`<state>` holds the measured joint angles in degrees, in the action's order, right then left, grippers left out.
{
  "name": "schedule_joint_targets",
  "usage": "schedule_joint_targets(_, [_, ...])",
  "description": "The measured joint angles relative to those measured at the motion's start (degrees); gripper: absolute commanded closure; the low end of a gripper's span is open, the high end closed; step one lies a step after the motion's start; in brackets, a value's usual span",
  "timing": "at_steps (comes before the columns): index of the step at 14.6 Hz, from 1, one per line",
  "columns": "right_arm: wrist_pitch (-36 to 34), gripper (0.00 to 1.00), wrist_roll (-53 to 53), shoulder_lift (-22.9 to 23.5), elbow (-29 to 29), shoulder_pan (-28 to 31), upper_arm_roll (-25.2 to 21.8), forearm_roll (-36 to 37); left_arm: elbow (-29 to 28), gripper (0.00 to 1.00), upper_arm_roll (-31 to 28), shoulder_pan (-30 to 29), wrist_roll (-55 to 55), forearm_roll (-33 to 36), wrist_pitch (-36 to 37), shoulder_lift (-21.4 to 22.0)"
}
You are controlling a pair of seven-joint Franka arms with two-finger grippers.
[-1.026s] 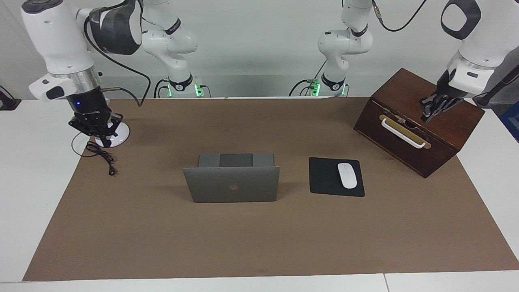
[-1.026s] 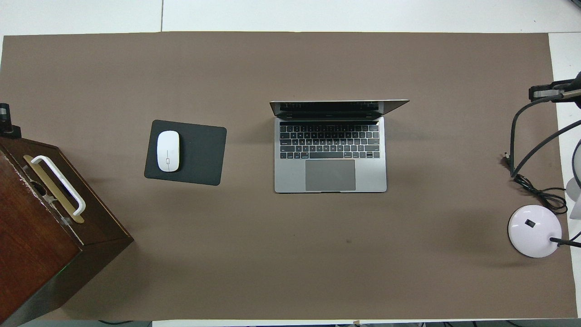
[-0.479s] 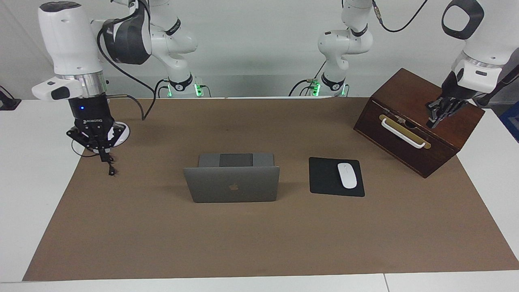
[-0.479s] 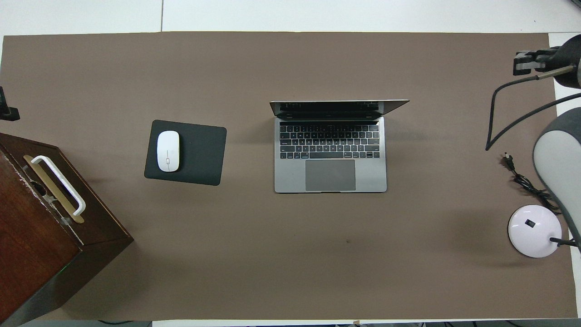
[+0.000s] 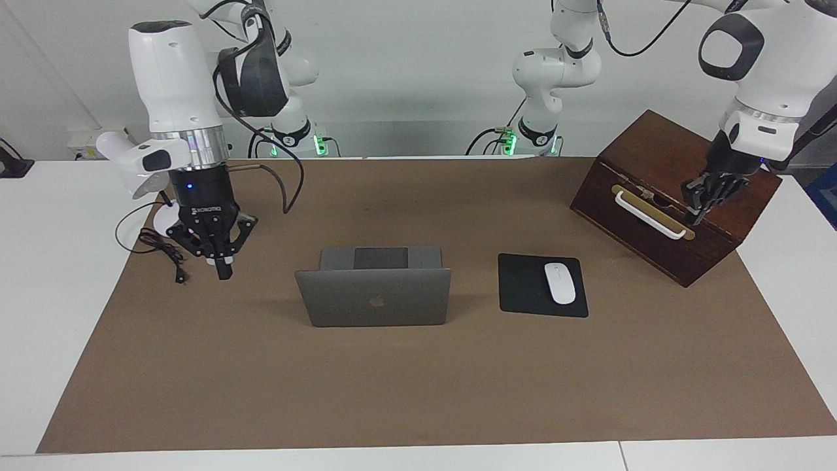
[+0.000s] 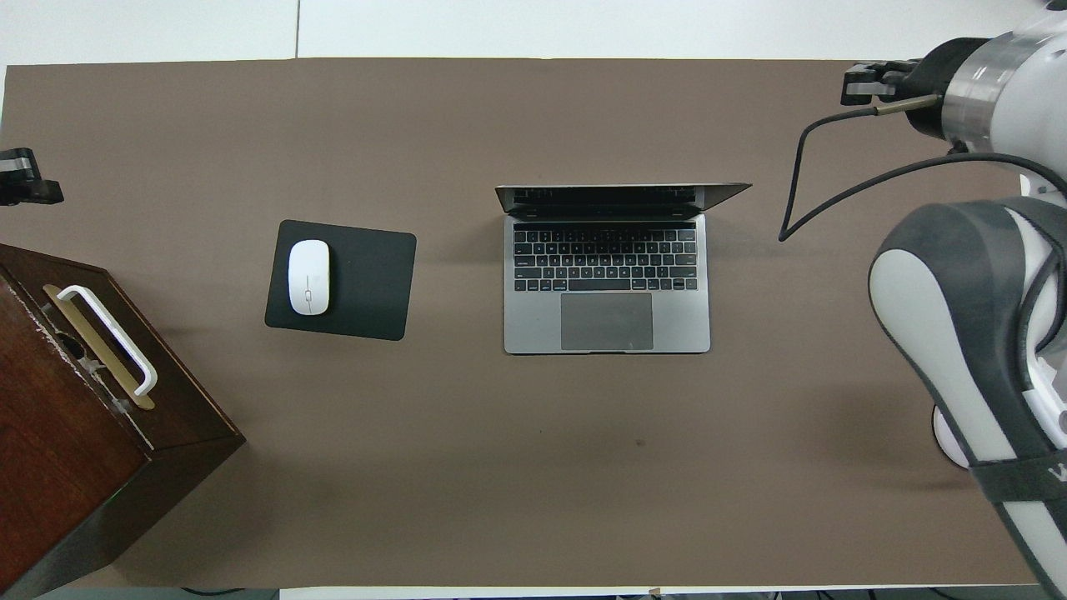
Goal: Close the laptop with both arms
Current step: 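Reach the right gripper toward the laptop screen while the left gripper advances, then hook the right gripper behind the screen while the left gripper reaches the laptop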
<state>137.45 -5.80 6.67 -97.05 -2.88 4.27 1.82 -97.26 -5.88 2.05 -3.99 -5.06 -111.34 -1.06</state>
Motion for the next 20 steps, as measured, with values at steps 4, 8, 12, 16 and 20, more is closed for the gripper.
schedule_joint_targets(4, [0.13,1.00,-5.99,0.63,0.48,-2.79,0.72,0.12,-11.80,1.00,0.61,1.62,1.13,-0.10,-11.63,4.59])
schedule_joint_targets(8, [0.21,1.00,-10.99,1.92,1.06,-4.76,0.80,4.07,-23.97,1.00,0.77,5.29,1.35,-0.12,-23.30,9.43])
schedule_joint_targets(12, [0.31,1.00,-15.23,3.11,1.36,-6.57,0.85,6.73,-34.09,1.00,0.94,10.41,1.59,-0.12,-33.34,13.52])
schedule_joint_targets(16, [0.34,1.00,-20.94,4.20,1.83,-9.16,0.95,10.51,-44.63,1.00,0.94,14.18,1.78,-0.12,-44.11,16.73])
schedule_joint_targets(20, [0.34,1.00,-25.65,4.88,1.92,-11.28,0.99,13.01,-50.09,1.00,1.00,19.07,1.80,-0.12,-51.89,17.08])
